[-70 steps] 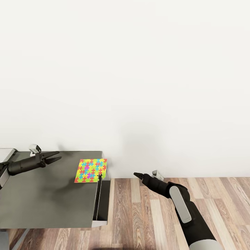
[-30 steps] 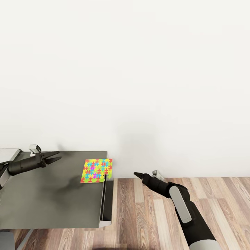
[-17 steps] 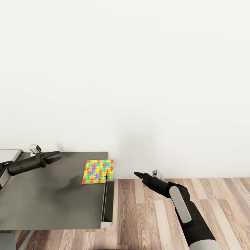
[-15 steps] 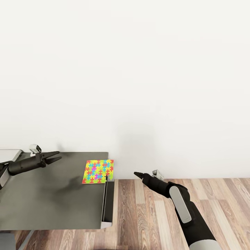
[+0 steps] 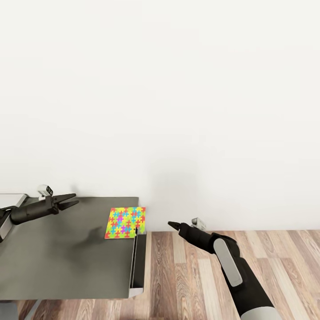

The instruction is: Put all the toys in the child's room - the three board games (two on the bed and one on the table), the two jigsaw puzzles on the table, and the tennis ball on the table - inside the toy box on the table in the child's room.

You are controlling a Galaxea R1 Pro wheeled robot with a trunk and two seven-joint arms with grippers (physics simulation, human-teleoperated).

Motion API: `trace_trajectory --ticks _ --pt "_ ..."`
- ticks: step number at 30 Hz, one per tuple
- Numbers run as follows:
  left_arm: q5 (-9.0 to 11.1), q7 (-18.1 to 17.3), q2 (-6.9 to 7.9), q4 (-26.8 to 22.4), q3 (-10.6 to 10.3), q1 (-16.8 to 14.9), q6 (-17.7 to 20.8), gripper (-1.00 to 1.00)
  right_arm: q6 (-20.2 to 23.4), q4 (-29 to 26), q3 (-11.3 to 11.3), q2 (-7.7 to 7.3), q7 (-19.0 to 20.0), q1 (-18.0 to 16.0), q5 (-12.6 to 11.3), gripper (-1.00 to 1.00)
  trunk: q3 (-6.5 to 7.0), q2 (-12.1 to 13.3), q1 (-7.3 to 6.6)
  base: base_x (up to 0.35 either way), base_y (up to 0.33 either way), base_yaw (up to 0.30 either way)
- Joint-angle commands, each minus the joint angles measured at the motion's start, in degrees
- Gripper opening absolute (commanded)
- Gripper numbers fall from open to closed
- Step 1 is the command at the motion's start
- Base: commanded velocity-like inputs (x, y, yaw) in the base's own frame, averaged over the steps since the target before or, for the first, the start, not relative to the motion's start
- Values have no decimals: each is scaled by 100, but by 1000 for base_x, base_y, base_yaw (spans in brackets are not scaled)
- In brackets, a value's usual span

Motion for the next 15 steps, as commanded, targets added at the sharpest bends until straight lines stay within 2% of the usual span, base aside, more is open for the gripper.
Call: trace_trajectory --ticks 1,15 --pt "-6 -24 1 3 2 -4 61 100 24 -3 -5 3 26 -3 25 100 -9 -10 4 74 0 0" --pt "-6 -24 1 1 3 -4 61 100 22 -3 11 1 26 -3 25 100 -9 -10 4 13 14 0"
